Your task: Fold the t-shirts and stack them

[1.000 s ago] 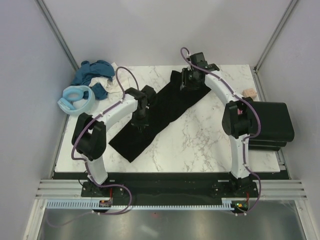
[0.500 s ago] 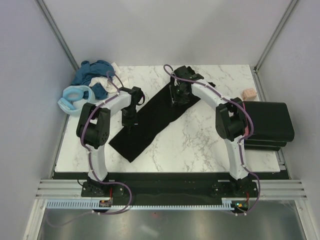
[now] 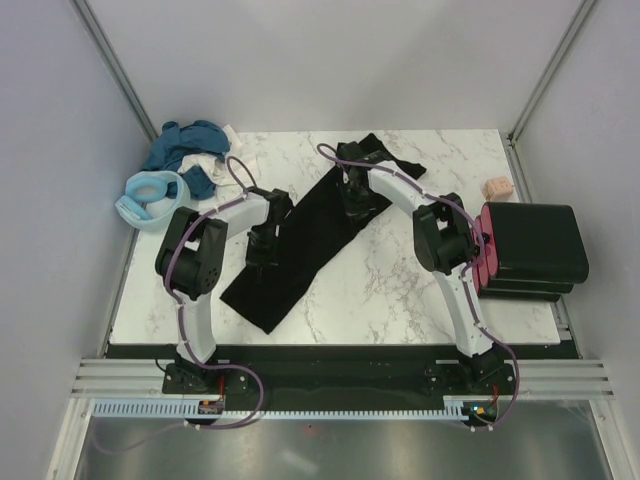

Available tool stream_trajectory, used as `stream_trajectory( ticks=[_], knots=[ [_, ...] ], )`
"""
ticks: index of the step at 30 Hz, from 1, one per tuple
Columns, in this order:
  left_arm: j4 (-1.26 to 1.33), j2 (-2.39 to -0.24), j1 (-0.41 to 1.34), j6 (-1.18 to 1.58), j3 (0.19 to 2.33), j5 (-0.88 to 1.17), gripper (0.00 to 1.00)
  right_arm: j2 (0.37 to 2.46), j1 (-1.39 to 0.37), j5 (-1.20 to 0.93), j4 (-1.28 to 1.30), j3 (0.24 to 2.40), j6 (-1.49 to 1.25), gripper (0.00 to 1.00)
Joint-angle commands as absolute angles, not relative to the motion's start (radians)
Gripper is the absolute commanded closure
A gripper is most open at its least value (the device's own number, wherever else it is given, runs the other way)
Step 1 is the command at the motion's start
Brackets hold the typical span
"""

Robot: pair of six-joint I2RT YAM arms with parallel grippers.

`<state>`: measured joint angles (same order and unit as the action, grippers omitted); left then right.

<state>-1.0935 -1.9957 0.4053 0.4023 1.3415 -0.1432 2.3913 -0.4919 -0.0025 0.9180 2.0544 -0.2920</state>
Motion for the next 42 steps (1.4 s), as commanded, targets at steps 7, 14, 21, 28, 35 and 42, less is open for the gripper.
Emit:
stream_trajectory(
  ticks=[7, 14, 21, 28, 35, 42],
  knots=[
    [-1.083, -1.950, 0.529, 0.362, 1.255, -0.022, 0.98, 2.534, -0.494, 0.100, 0.988, 2.227, -0.285, 1.00],
    [-1.078, -1.973, 0.678, 0.360, 1.246, 0.034, 0.98, 2.600, -0.451, 0.107, 0.997, 2.324, -0.275, 0.99],
    [-1.057, -1.982, 0.750, 0.371, 1.290, 0.117, 0.98, 2.637, -0.405, 0.109, 0.971, 2.407, -0.264, 0.95],
    [-1.032, -2.009, 0.805, 0.368, 1.365, 0.195, 0.98, 2.675, -0.376, 0.121, 0.934, 2.479, -0.247, 0.91],
    [-1.017, -2.072, 0.879, 0.367, 1.456, 0.236, 0.98, 2.591, -0.327, 0.181, 0.983, 2.320, -0.264, 1.00],
    [-1.020, -2.077, 0.876, 0.351, 1.459, 0.184, 0.98, 2.421, -0.330, 0.187, 0.983, 2.057, -0.313, 0.99]
  ],
)
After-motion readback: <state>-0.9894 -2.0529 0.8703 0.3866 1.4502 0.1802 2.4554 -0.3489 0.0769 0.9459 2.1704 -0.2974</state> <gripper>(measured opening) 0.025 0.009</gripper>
